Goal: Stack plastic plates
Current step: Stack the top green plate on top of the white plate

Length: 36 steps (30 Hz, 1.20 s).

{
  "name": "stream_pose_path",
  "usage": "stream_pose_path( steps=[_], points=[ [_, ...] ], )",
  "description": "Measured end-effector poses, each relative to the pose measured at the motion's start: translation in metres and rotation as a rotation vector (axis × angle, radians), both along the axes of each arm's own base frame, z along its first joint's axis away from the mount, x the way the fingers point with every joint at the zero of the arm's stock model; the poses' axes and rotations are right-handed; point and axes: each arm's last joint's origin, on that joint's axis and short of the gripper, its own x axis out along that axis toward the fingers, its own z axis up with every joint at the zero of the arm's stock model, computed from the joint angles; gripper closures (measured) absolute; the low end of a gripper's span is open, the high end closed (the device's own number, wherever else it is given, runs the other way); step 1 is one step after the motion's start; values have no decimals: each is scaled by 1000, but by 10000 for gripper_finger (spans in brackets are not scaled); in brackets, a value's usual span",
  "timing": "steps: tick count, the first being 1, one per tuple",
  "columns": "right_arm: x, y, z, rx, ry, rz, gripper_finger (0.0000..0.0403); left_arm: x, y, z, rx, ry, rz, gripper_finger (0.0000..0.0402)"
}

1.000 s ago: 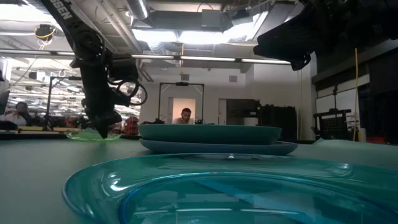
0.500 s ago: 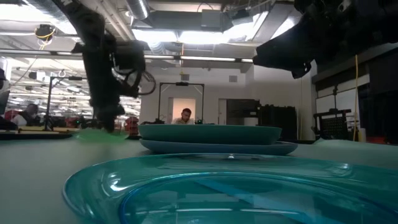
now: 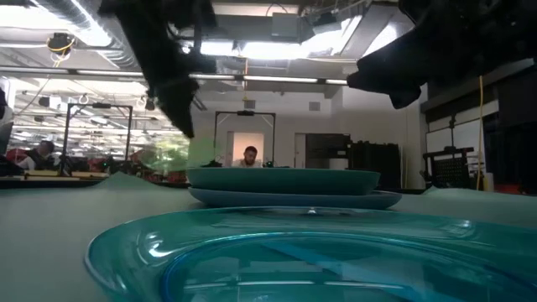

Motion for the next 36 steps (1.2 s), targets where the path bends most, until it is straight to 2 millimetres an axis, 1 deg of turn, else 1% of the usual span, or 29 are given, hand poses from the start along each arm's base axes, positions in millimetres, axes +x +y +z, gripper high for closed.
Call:
stream_pose_path(
  steps=[4,6,9,15,19,22,25,28,31,34,36],
  points=[
    [-1,0,-3,3,31,21,265,8,-26,15,-10,-74,-57,401],
    [-2,1,-6,3,62,38,265,13,-38,20,12,-107,-67,401],
    [-4,0,-11,-12,116,56,265,23,-57,24,27,-116,-117,401],
    [-5,0,-15,2,167,47,265,55,-91,25,42,-135,-203,402],
    [-6,0,-17,23,193,80,265,78,-111,24,53,-133,-249,401],
    [-7,1,-17,25,203,92,265,95,-121,15,62,-116,-273,401],
    [-7,1,-17,32,204,92,265,109,-124,-2,68,-76,-273,401],
    [-7,1,-17,34,207,100,265,117,-125,-22,77,-34,-269,401],
    [-7,1,-18,28,208,102,265,124,-127,-37,89,-18,-294,401],
    [-7,1,-18,26,212,102,265,130,-130,-45,94,-7,-363,401],
    [-7,1,-18,25,212,101,265,133,-131,-47,74,-21,-389,401]
  ],
)
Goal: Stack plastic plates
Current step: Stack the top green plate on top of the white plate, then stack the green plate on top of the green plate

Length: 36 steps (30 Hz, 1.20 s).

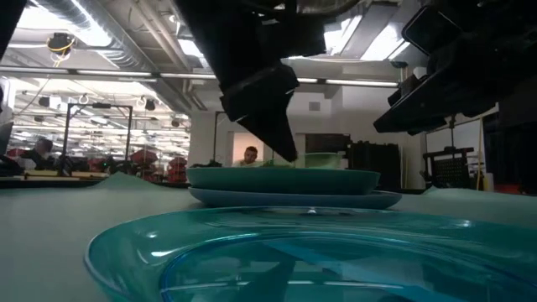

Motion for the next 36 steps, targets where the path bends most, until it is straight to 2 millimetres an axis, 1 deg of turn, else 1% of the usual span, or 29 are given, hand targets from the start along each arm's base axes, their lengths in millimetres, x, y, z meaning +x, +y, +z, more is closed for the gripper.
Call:
stream_pose_path(
  steps=[2,5,9,12,15,18,23,25,27,31,34,36],
  points=[
    [0,0,0,-1,2,0,265,2,0,0,-18,-12,-10,401],
    [0,0,-1,-6,10,-1,265,4,6,0,-27,-9,2,401],
    [-1,-1,-2,-25,13,-22,265,5,14,-3,-85,20,-7,396],
    [-1,-1,-2,-43,10,-13,265,6,18,-3,-119,28,-10,374],
    [-1,-1,-2,-55,7,-7,265,6,20,-3,-118,27,-4,347],
    [-1,-1,-2,-67,4,0,265,8,20,4,-110,31,1,325],
    [0,-2,-2,-73,2,-4,265,6,8,25,-88,81,13,313],
    [0,-2,-2,-81,-1,-20,265,3,0,31,-100,97,1,313],
    [0,-2,-2,-82,-2,-22,265,0,-8,32,-122,120,-29,315],
    [0,-2,-2,-82,-3,-22,265,-13,-21,34,-135,157,-28,320],
    [0,-2,-2,-82,-3,-22,265,-28,-29,40,-143,167,-19,322],
    [0,-2,-2,-82,-4,-22,265,-39,-35,45,-170,131,-16,323]
  ],
)
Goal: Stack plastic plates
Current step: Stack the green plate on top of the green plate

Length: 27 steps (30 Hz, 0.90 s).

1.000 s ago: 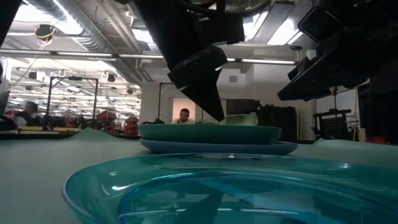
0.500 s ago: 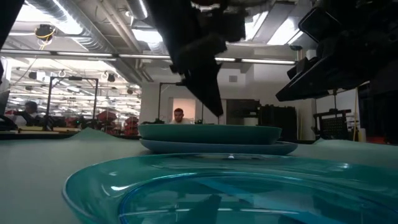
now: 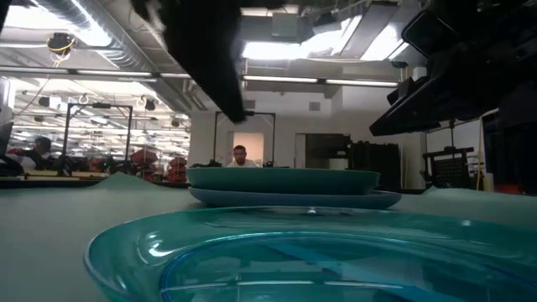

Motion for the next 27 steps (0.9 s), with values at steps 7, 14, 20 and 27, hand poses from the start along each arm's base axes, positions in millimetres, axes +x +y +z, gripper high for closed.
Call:
stream_pose_path(
  steps=[7,14,20,27],
  points=[
    [0,0,0,-1,-4,-9,265,-50,5,6,-99,-139,84,323],
    [0,0,0,-2,-8,-17,265,-95,10,-2,-202,-209,216,323],
    [1,0,1,0,-13,-18,265,-99,9,-10,-225,-226,268,315],
    [2,1,4,19,-52,-17,265,-95,13,-10,-231,-247,288,259]
  ],
)
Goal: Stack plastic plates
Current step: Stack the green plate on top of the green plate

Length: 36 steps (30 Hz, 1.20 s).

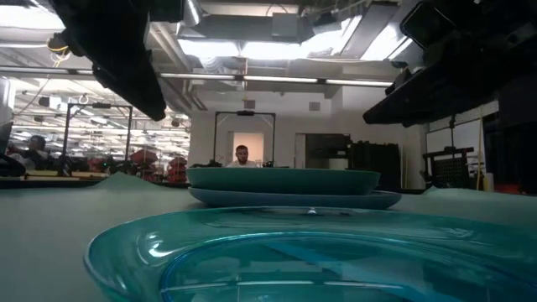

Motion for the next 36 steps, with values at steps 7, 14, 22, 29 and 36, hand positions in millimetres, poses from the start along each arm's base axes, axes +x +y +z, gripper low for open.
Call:
stream_pose_path(
  steps=[7,14,22,29,36],
  points=[
    [0,0,0,-23,-1,10,265,1,1,-1,-89,36,-9,229],
    [0,0,0,-25,-1,9,265,-19,-16,5,-205,132,-83,238],
    [0,-1,0,-35,-4,-10,265,-63,-33,0,-178,335,48,244],
    [0,-1,0,-37,-6,-9,265,-90,-46,-16,-227,448,78,244],
    [0,-1,0,-41,-4,-13,265,-113,-46,-18,-304,356,124,244]
  ],
)
